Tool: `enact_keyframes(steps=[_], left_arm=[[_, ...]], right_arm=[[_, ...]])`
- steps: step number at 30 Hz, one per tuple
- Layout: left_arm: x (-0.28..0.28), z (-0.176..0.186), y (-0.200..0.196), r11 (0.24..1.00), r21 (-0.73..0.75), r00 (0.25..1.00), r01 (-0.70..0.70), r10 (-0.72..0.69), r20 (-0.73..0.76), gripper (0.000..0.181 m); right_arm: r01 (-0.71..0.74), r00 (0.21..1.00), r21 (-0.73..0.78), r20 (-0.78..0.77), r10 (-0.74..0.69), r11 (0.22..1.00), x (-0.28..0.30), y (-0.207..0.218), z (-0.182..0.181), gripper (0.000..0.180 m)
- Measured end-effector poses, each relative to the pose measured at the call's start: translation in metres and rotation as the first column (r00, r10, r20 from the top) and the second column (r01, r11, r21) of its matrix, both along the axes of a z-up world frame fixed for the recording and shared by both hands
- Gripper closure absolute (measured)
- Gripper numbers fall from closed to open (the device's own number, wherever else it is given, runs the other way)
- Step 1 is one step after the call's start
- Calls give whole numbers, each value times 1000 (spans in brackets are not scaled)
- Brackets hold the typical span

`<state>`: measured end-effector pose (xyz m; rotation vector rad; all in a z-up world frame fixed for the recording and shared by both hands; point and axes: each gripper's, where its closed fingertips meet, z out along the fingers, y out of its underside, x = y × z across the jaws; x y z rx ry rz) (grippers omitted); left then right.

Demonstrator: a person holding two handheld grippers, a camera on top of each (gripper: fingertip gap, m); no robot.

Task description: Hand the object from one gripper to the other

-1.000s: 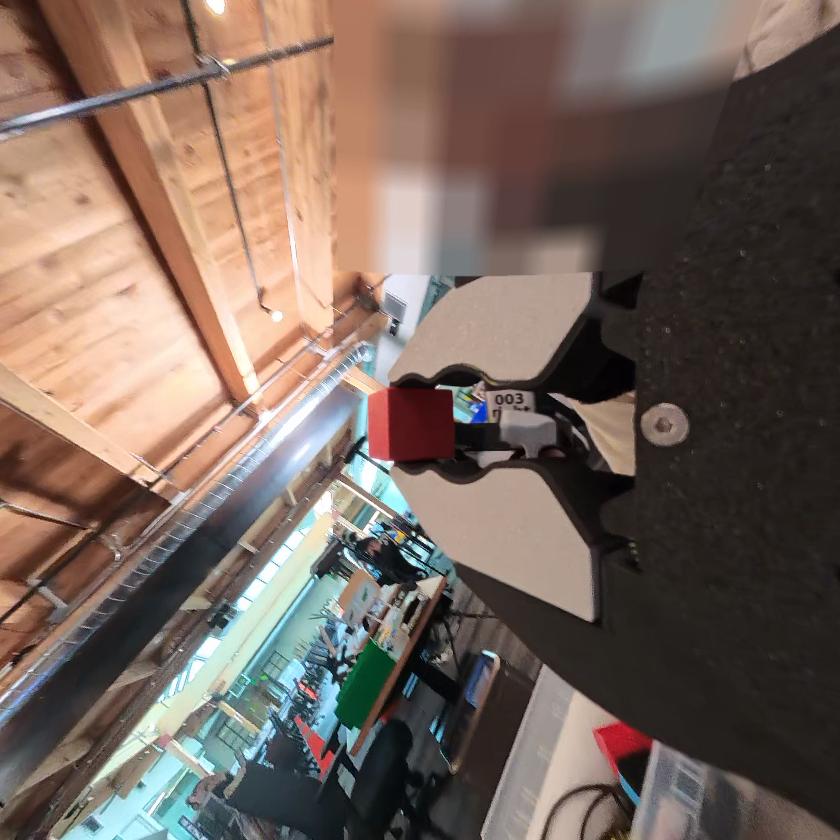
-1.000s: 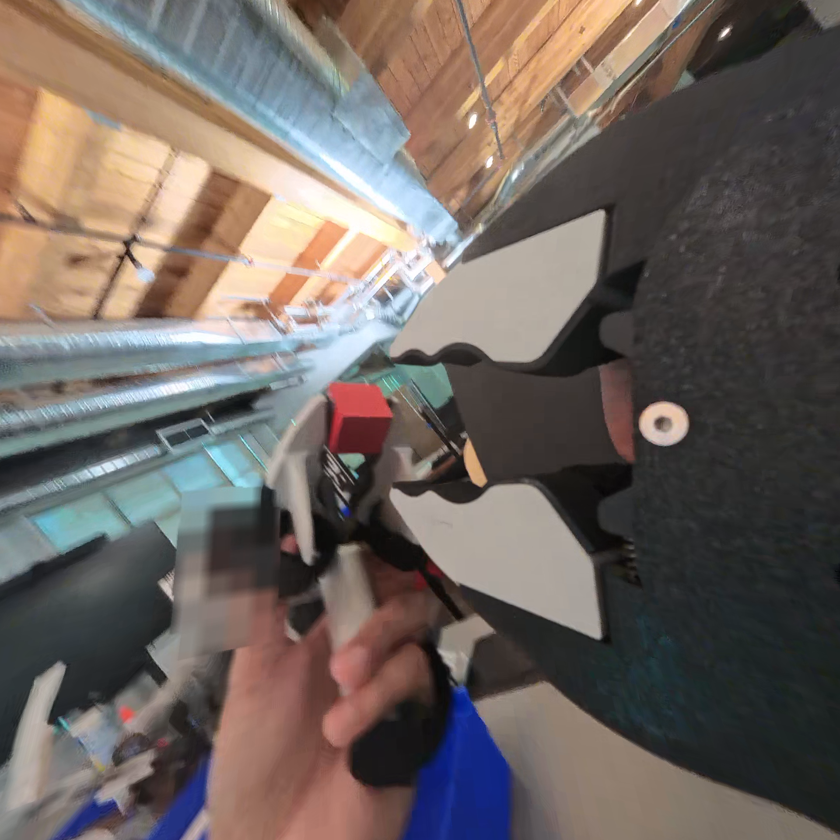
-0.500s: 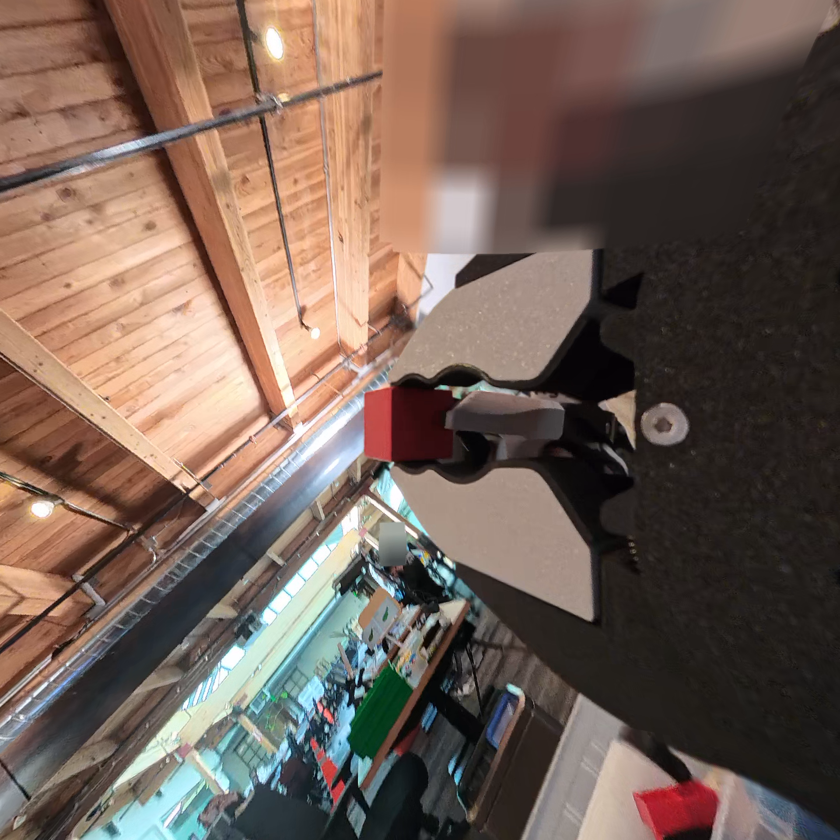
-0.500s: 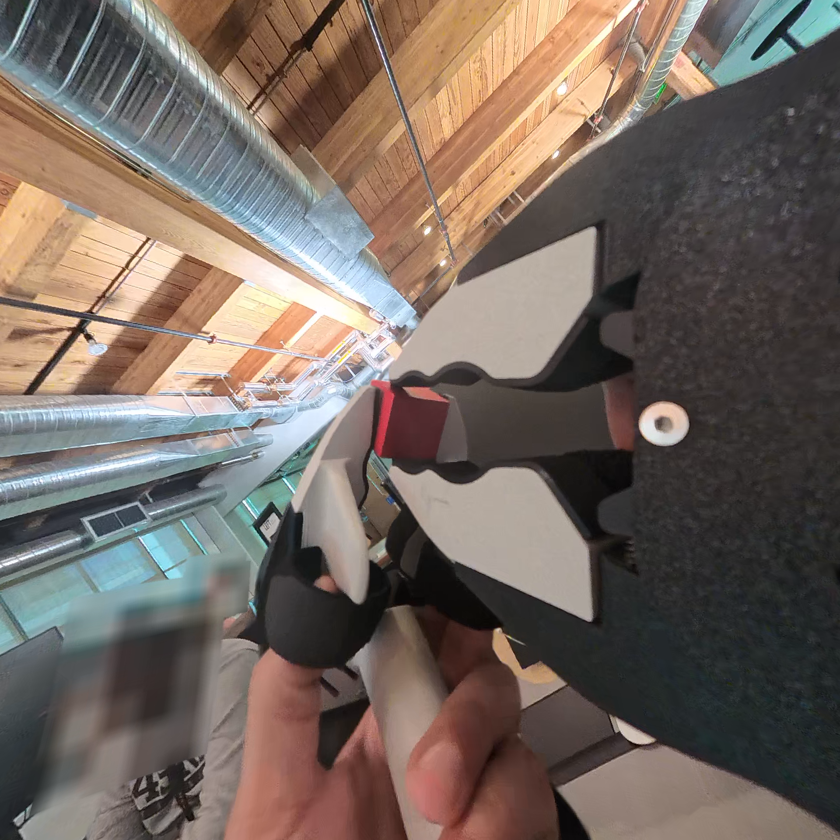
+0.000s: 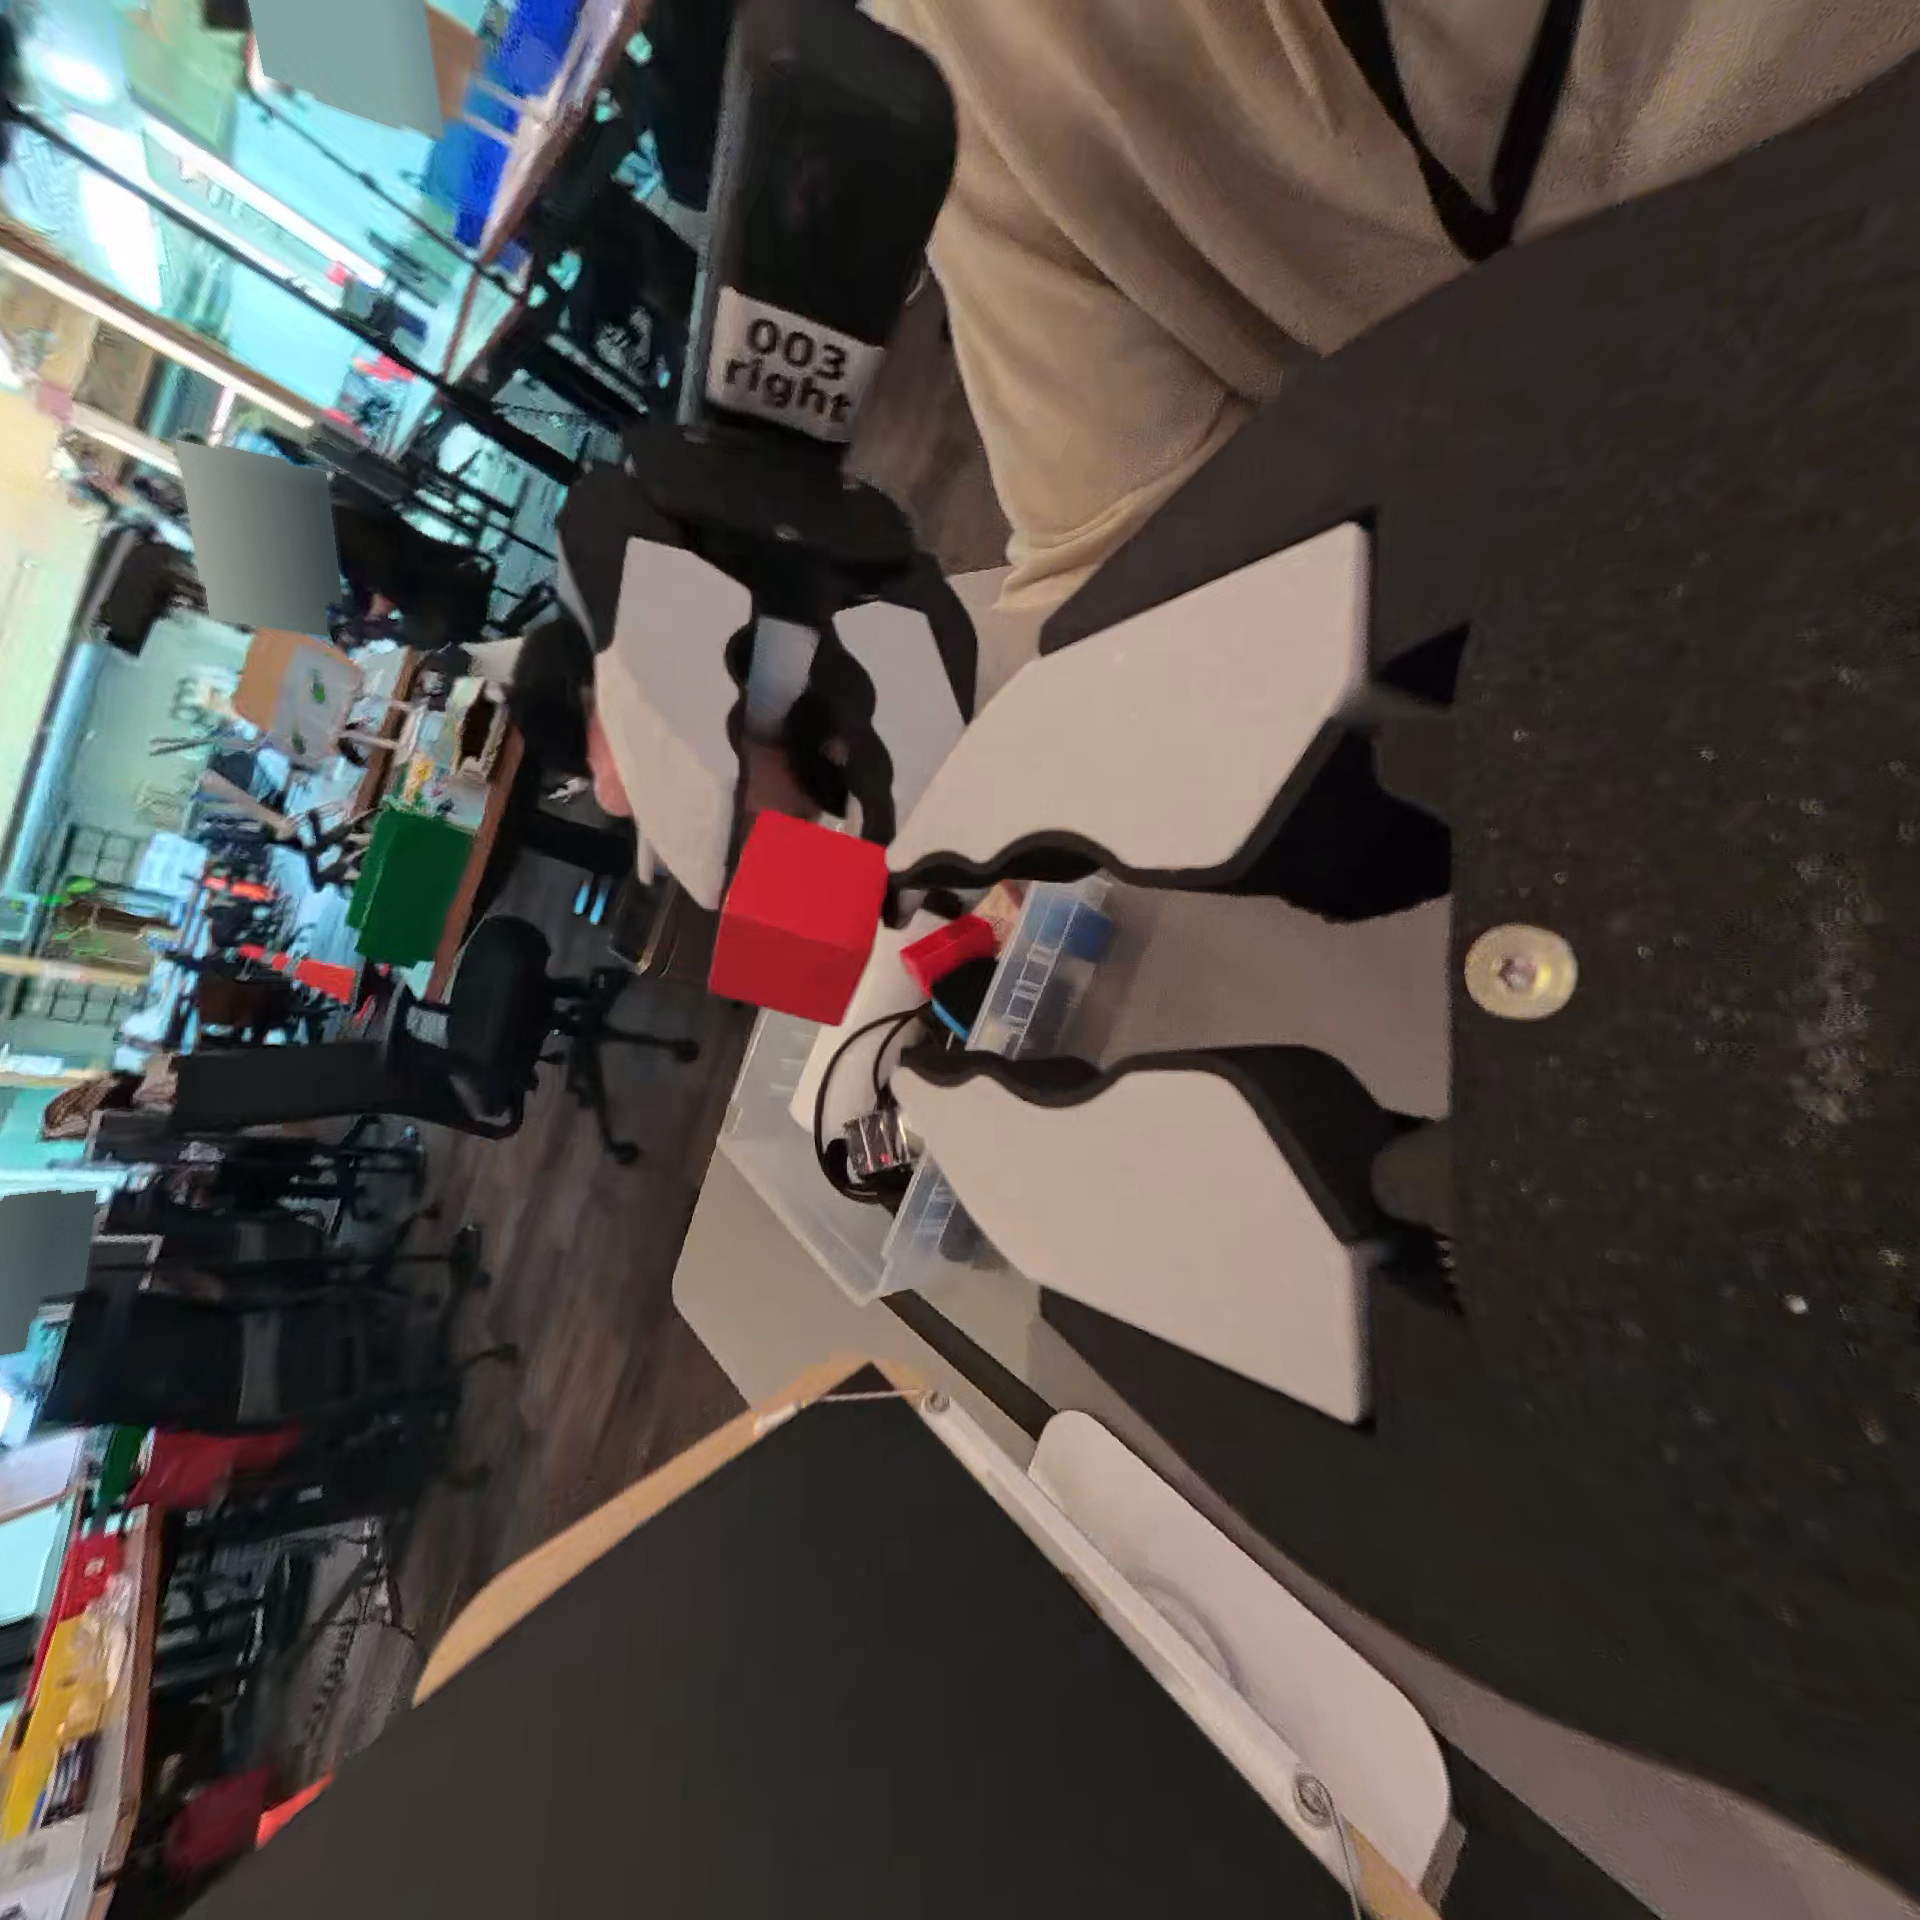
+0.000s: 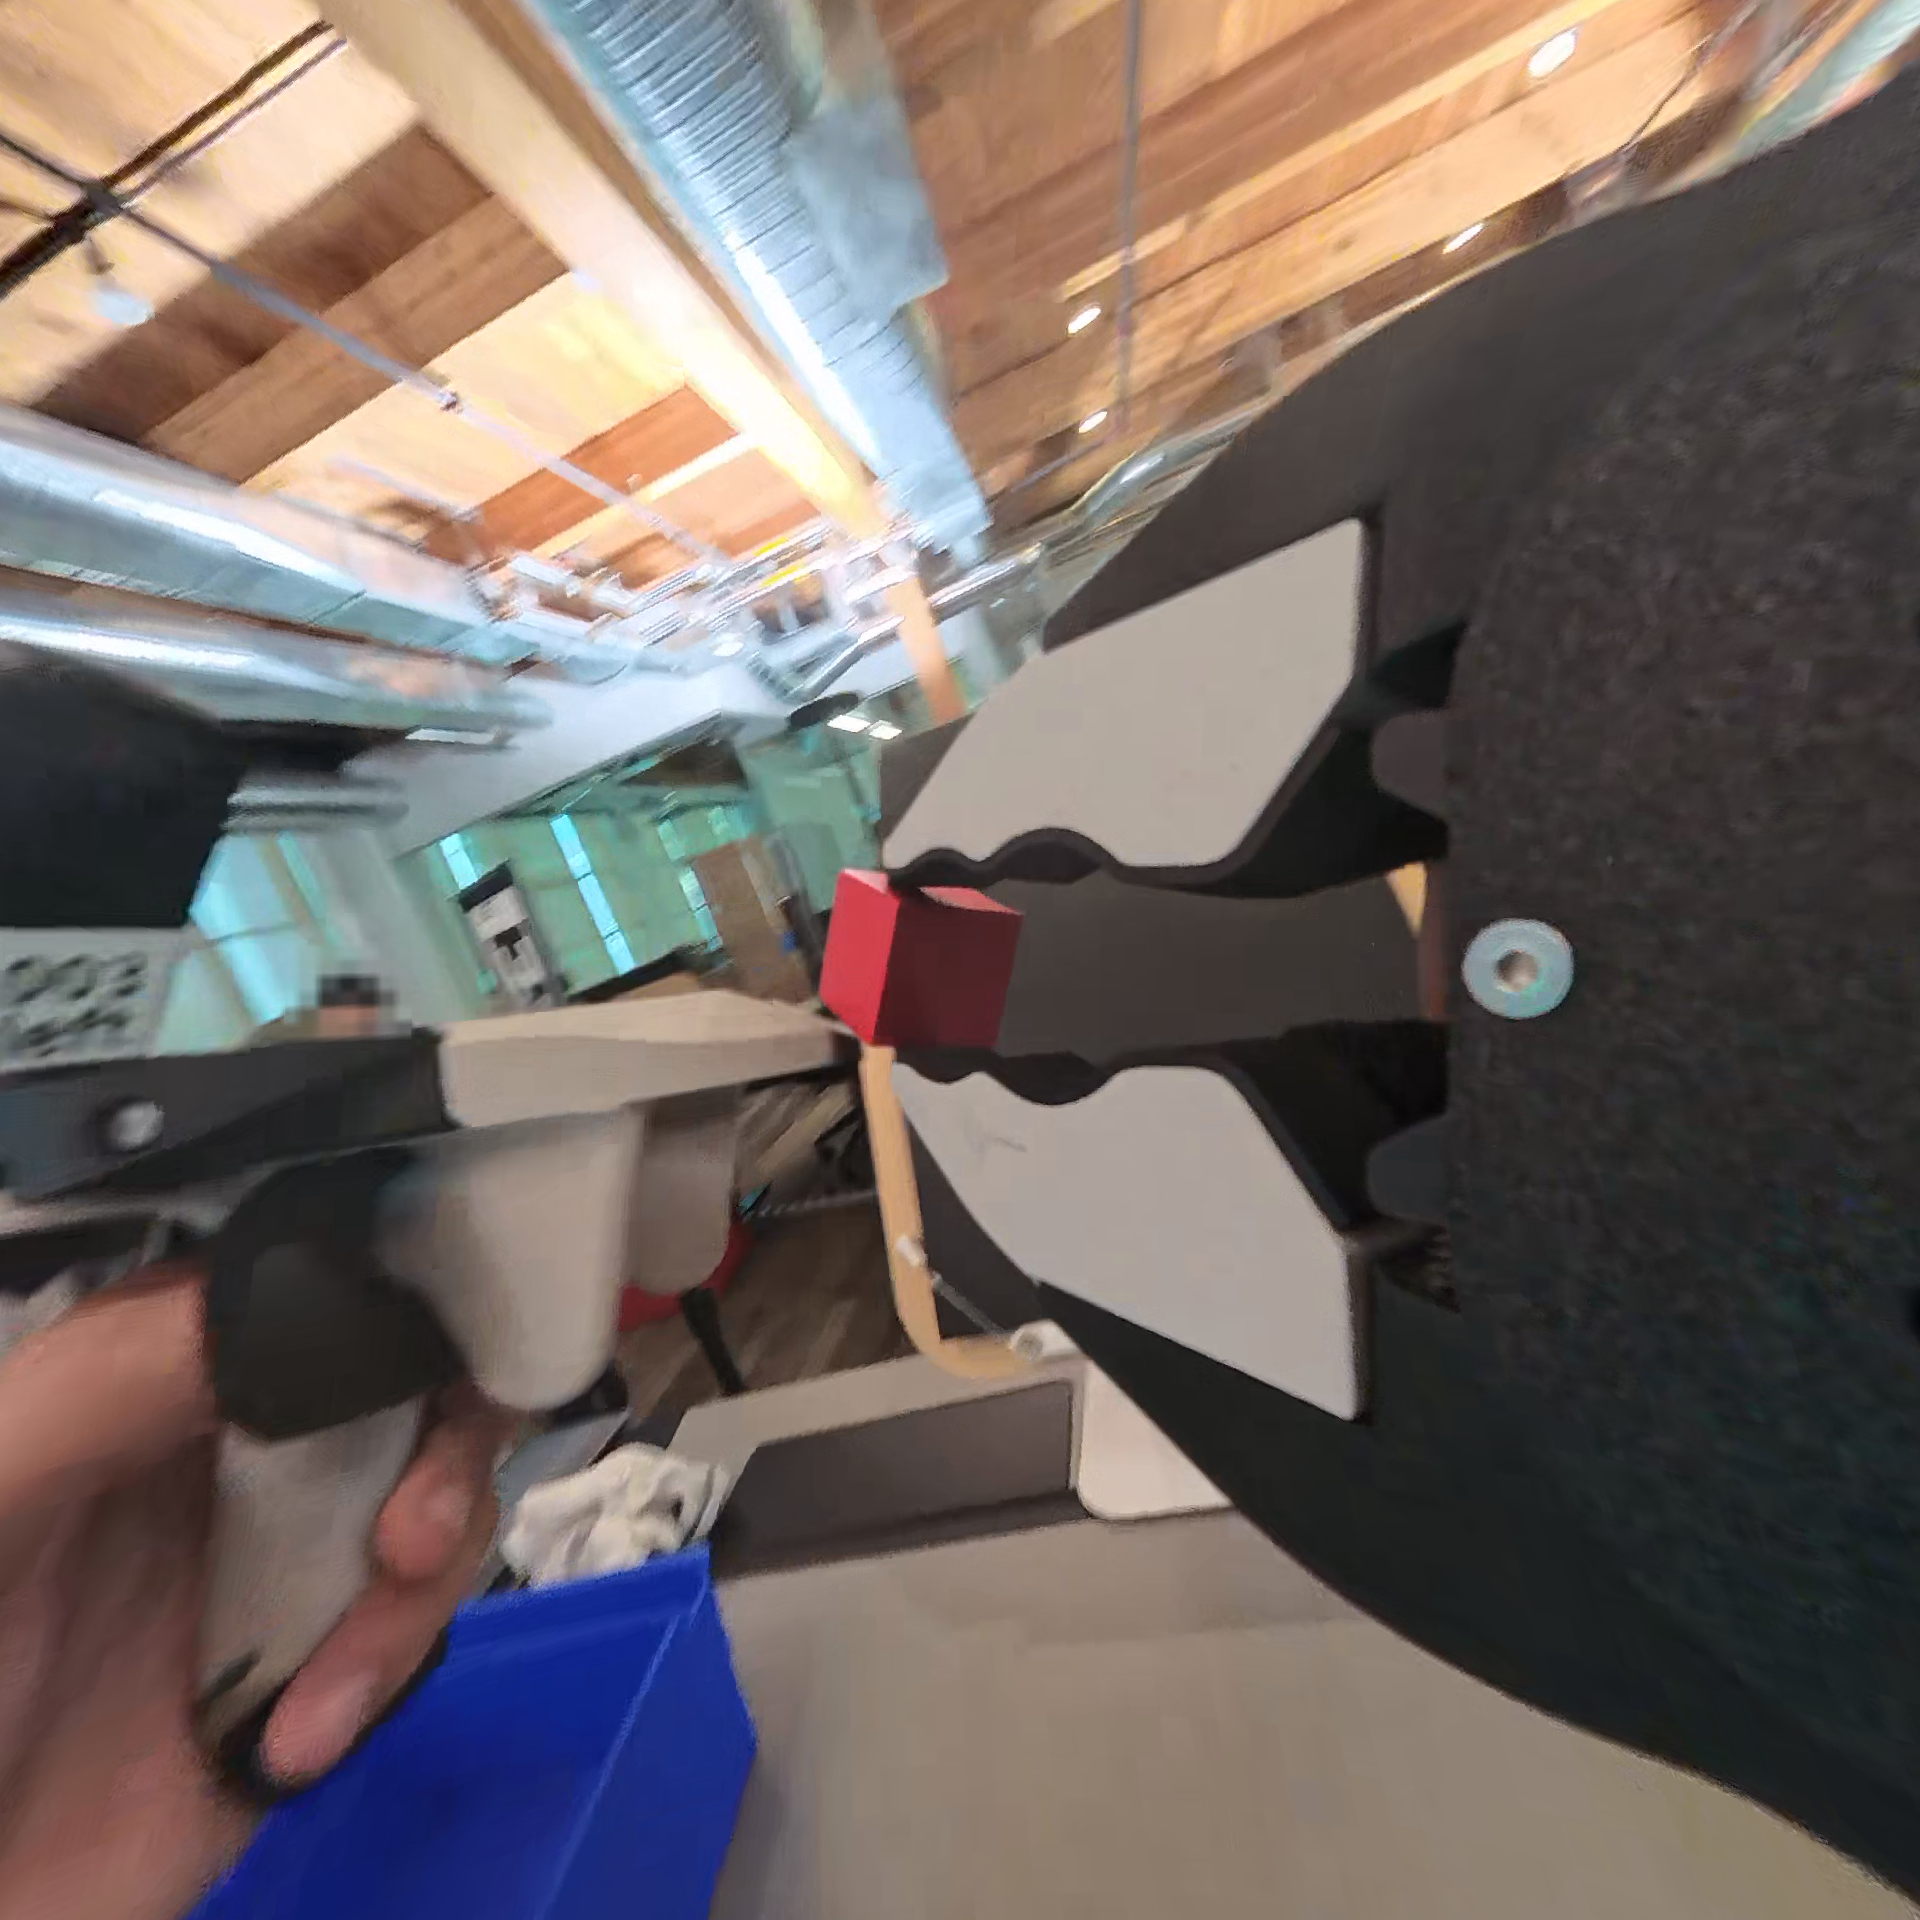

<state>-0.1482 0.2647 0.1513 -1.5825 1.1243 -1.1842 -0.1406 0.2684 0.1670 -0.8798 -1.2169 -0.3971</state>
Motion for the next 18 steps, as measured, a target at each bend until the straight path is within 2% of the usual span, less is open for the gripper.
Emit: enact_keyframes(steps=[3,6,8,11,18], left_arm=[[3,-4,-18,988,-66,990,140,-140,7,152],[4,6,-34,935,-174,948,310,-289,132,150],[4,11,-41,884,-230,908,407,-366,204,150],[9,7,-45,850,-265,888,455,-408,214,150],[13,3,-41,828,-314,883,464,-408,230,149]], right_arm=[[-147,989,-38,5,147,988,-4,-15,-3,151],[-337,940,-84,19,340,938,-5,-35,-11,151],[-403,915,-84,-8,404,911,-1,-41,-9,151],[-446,894,-113,-21,447,888,0,-46,-11,151],[-459,888,-96,-23,459,883,-4,-47,-10,151]])
